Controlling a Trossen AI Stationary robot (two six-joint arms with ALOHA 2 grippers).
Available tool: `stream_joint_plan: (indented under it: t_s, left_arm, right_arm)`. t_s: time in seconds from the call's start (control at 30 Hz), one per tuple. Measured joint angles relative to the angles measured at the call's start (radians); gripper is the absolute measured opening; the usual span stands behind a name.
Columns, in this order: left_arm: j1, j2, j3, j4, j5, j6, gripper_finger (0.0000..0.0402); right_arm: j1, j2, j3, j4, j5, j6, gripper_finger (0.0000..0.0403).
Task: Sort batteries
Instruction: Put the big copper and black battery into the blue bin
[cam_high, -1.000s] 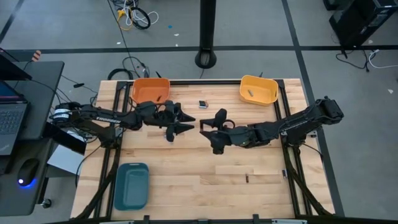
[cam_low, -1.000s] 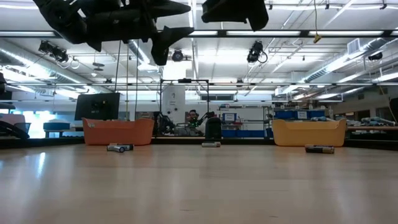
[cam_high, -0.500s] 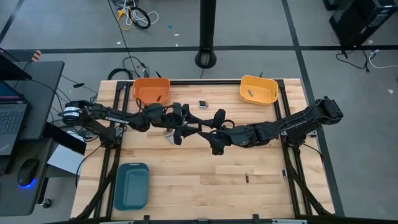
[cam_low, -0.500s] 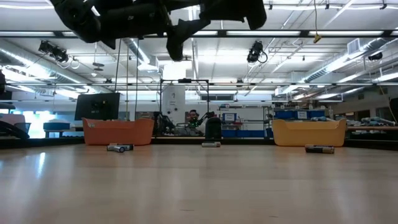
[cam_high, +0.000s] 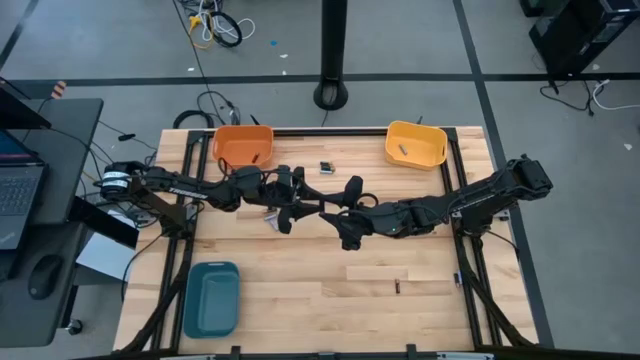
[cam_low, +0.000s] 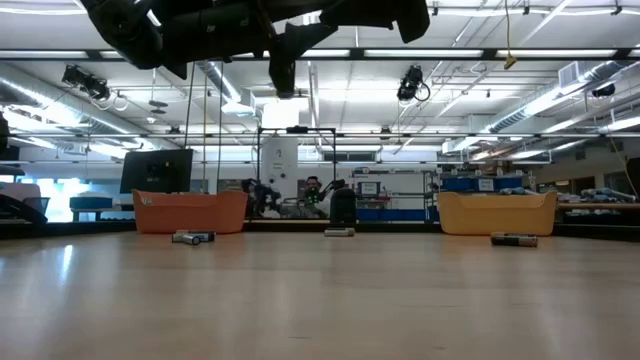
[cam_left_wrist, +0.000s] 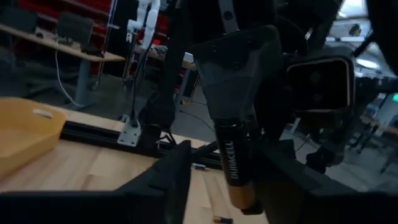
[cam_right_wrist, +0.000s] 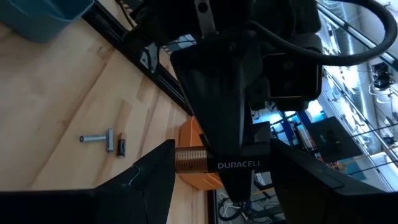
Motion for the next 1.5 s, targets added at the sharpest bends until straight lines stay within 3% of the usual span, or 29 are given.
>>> stream_joint_plan:
  t_s: [0.27,0.4,0.63,1.03,1.2,1.37,1.5]
  left_arm:
    - [0.000,0.000,-0.002,0.008,0.027,0.031,0.0055]
    - [0.000,0.000,-0.002,0.016,0.030,0.040,0.0054]
    - [0.000,0.000,-0.002,0.027,0.030,0.093,0.0053]
    - [0.042,-0.065,-0.001,-0.038,0.090,0.096,0.0053]
    - [0.055,-0.188,0.019,-0.287,0.103,0.168,0.0053]
    - [0.030,-0.302,0.128,-0.735,0.018,0.285,0.0053]
    - [-0.025,-0.325,0.258,-1.081,-0.095,0.317,0.0053]
  right_arm:
    - [-0.002,0.000,0.000,-0.002,-0.010,-0.020,0.0232]
    - [-0.006,0.000,0.000,0.000,-0.012,-0.014,0.0239]
    - [-0.011,0.000,0.000,0.018,-0.012,0.078,0.0287]
    - [0.044,-0.018,0.000,0.076,0.237,0.009,0.0328]
    - [0.046,-0.067,0.000,-0.099,0.247,0.156,0.0311]
    - [-0.032,-0.099,0.000,-0.348,-0.015,0.459,0.0262]
    - [-0.088,-0.089,-0.048,-0.333,-0.169,0.549,0.0188]
